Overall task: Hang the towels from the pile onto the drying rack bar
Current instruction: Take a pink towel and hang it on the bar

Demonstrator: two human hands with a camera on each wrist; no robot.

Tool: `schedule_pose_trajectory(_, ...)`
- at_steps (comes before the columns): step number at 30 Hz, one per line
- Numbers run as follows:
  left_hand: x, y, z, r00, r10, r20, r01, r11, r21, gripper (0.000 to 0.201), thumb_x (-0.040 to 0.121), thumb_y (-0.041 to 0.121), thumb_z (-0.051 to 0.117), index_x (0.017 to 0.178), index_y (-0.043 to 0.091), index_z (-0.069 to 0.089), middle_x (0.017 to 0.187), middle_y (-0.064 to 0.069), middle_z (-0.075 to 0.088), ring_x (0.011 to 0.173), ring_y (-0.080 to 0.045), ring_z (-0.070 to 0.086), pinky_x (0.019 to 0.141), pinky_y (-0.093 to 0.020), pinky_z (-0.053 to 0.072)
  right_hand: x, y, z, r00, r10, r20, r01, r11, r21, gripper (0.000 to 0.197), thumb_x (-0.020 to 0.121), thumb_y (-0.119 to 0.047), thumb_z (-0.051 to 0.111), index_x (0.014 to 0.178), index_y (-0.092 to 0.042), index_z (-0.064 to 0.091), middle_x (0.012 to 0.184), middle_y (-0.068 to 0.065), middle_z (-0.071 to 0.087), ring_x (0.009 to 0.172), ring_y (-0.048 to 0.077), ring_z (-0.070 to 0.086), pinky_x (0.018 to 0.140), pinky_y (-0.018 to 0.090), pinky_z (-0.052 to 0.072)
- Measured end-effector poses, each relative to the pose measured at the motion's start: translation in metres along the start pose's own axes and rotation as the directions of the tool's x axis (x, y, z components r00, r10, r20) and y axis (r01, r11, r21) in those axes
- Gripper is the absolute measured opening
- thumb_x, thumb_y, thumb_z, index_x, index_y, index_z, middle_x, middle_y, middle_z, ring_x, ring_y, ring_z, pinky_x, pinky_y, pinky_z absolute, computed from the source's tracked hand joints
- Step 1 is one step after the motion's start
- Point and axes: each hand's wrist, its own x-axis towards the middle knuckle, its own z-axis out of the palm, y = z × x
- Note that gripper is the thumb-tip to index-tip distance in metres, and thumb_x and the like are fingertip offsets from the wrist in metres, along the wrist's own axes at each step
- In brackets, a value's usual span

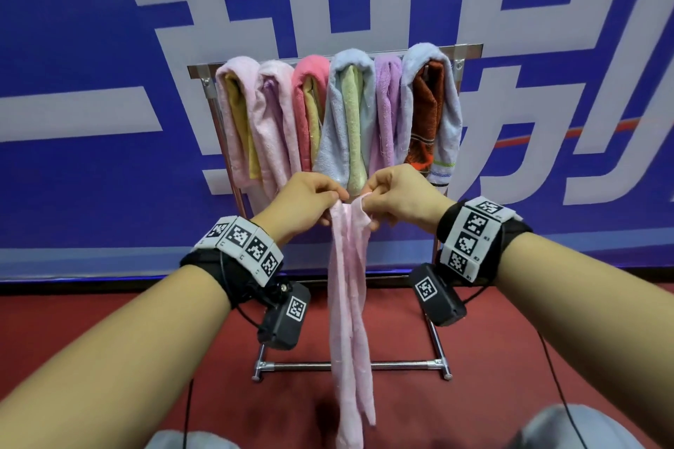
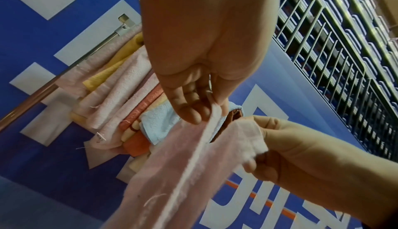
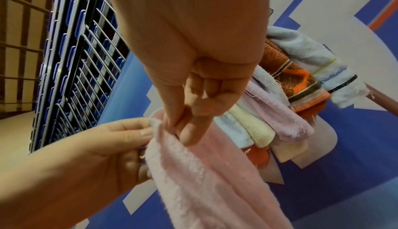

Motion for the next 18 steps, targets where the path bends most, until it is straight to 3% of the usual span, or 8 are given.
schedule_pose_trajectory(4, -0.004, 0.002, 0.001, 0.999, 0.030, 0.028, -0.029, 0.999, -0.025, 0.009, 0.088, 0.010, 0.069, 0.094, 0.005, 0.074, 0.078, -0.010, 0.069, 0.064, -0.012, 0.060, 0.063, -0.026, 0.054, 0.005, 0.003, 0.005, 0.997, -0.056, -0.062, 0.055, 0.998, -0.015, 0.019, 0.087, -0.016, 0.073, 0.081, -0.001, 0.062, 0.053, 0.004, 0.066, 0.043, 0.015, 0.060, 0.040, 0.023, 0.038)
schedule_pose_trajectory(8, -0.006, -0.006, 0.000, 0.994, 0.095, 0.049, -0.096, 0.995, 0.026, 0.027, 0.071, 0.026, 0.088, 0.093, 0.016, 0.075, 0.086, -0.010, 0.074, 0.070, -0.008, 0.059, 0.069, -0.029, 0.052, 0.007, 0.005, 0.008, 0.995, -0.047, -0.086, 0.047, 0.999, 0.007, 0.033, 0.082, -0.025, 0.078, 0.068, -0.003, 0.058, 0.050, 0.009, 0.062, 0.041, 0.018, 0.053, 0.041, 0.023, 0.039)
schedule_pose_trajectory(11, -0.005, -0.009, 0.003, 0.991, 0.137, 0.015, -0.137, 0.987, 0.082, 0.025, 0.071, 0.021, 0.088, 0.092, 0.014, 0.075, 0.077, -0.001, 0.071, 0.063, -0.002, 0.055, 0.064, -0.021, 0.047, 0.006, 0.006, 0.010, 0.995, -0.021, -0.100, 0.025, 0.999, 0.031, 0.050, 0.075, -0.031, 0.084, 0.070, 0.011, 0.056, 0.051, 0.015, 0.058, 0.040, 0.017, 0.047, 0.041, 0.024, 0.039)
schedule_pose_trajectory(15, -0.005, -0.008, 0.005, 0.985, 0.174, -0.002, -0.173, 0.978, 0.114, 0.010, 0.083, 0.018, 0.077, 0.092, 0.015, 0.076, 0.074, 0.003, 0.071, 0.063, -0.001, 0.057, 0.066, -0.026, 0.050, 0.006, 0.008, 0.009, 0.995, -0.018, -0.103, 0.020, 1.000, 0.013, 0.044, 0.073, -0.032, 0.085, 0.064, 0.000, 0.057, 0.045, 0.006, 0.048, 0.037, 0.013, 0.039, 0.041, 0.022, 0.034)
schedule_pose_trajectory(18, -0.002, -0.009, 0.005, 0.982, 0.189, 0.027, -0.190, 0.965, 0.183, 0.011, 0.086, 0.014, 0.073, 0.097, 0.017, 0.076, 0.065, 0.015, 0.065, 0.058, 0.006, 0.052, 0.063, -0.017, 0.044, 0.005, 0.009, 0.009, 0.995, -0.025, -0.099, 0.028, 0.999, 0.028, 0.041, 0.074, -0.030, 0.084, 0.066, 0.001, 0.058, 0.044, 0.007, 0.048, 0.036, 0.013, 0.038, 0.040, 0.021, 0.032)
